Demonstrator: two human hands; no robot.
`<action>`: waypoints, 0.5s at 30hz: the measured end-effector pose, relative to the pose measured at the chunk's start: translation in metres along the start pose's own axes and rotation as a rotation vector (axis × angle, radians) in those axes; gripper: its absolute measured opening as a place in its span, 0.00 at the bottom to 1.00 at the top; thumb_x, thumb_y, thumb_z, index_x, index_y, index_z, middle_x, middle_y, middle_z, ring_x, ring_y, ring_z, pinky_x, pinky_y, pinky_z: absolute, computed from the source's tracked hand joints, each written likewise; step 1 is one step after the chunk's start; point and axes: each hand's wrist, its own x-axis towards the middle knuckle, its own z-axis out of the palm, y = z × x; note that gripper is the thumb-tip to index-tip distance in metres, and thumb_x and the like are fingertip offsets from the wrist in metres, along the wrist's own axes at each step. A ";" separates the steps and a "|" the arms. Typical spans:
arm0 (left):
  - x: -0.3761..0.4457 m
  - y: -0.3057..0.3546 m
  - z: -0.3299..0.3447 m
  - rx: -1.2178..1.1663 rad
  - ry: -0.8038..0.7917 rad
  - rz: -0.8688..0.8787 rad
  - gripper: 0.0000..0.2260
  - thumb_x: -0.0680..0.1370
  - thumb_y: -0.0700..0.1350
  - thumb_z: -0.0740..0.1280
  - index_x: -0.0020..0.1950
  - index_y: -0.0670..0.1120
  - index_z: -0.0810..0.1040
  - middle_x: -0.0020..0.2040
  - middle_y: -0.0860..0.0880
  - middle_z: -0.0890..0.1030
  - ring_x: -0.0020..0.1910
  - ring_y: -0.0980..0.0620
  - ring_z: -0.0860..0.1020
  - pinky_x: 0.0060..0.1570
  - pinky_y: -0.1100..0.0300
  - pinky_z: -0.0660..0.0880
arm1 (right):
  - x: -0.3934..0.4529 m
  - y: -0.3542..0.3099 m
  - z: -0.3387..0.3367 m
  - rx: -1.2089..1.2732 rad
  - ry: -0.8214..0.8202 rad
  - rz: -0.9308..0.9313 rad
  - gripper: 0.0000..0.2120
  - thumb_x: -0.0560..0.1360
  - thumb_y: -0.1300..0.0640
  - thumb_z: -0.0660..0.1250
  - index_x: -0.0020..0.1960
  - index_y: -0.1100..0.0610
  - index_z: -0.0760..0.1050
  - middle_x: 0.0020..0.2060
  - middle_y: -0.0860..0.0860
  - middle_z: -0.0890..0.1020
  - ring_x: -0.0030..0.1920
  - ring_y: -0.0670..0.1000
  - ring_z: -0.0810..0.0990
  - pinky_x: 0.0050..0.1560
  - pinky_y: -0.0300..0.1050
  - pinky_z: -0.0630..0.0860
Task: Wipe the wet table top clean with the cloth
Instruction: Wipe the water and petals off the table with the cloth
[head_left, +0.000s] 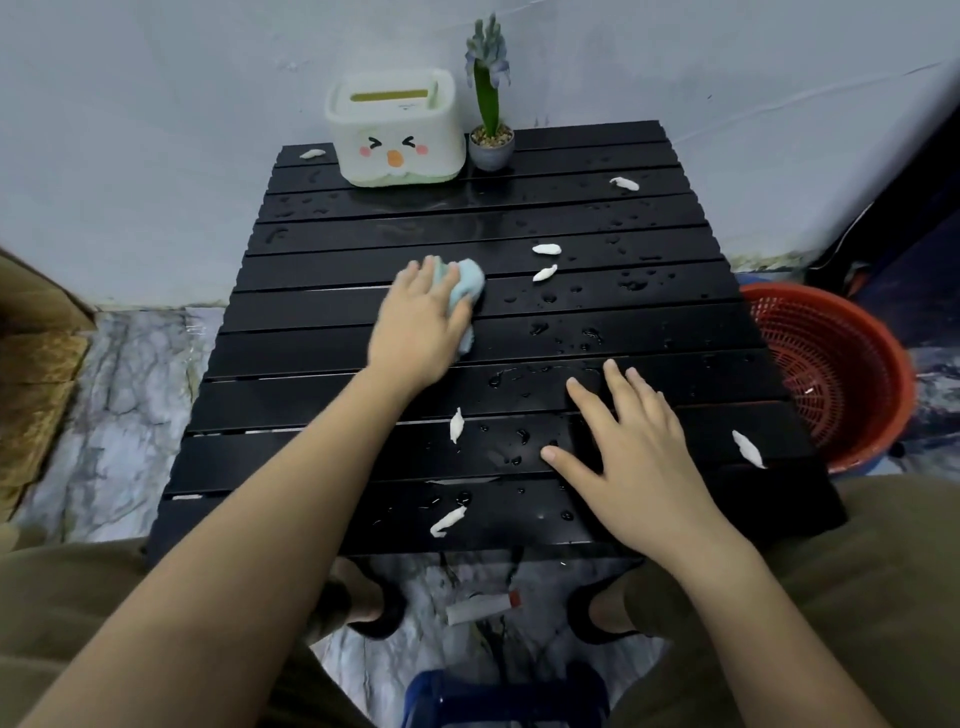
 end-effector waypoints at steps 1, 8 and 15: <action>0.008 0.016 0.006 0.010 -0.007 0.030 0.24 0.86 0.53 0.55 0.79 0.43 0.64 0.80 0.38 0.62 0.80 0.39 0.58 0.78 0.53 0.49 | 0.000 -0.001 0.000 -0.006 -0.002 0.001 0.35 0.78 0.33 0.54 0.81 0.47 0.51 0.81 0.55 0.46 0.80 0.55 0.41 0.77 0.53 0.40; 0.027 0.064 0.028 -0.058 -0.030 0.212 0.21 0.84 0.51 0.59 0.74 0.41 0.72 0.75 0.36 0.69 0.74 0.37 0.67 0.74 0.49 0.61 | 0.000 -0.003 0.000 -0.025 -0.007 -0.002 0.35 0.79 0.34 0.52 0.81 0.47 0.49 0.81 0.55 0.46 0.80 0.55 0.40 0.77 0.53 0.39; 0.016 0.047 -0.020 -0.748 0.052 -0.147 0.12 0.84 0.48 0.63 0.58 0.43 0.82 0.43 0.50 0.85 0.37 0.61 0.81 0.40 0.66 0.73 | -0.003 -0.002 -0.001 -0.005 -0.012 -0.008 0.35 0.79 0.34 0.53 0.81 0.47 0.51 0.81 0.56 0.47 0.80 0.55 0.41 0.77 0.53 0.41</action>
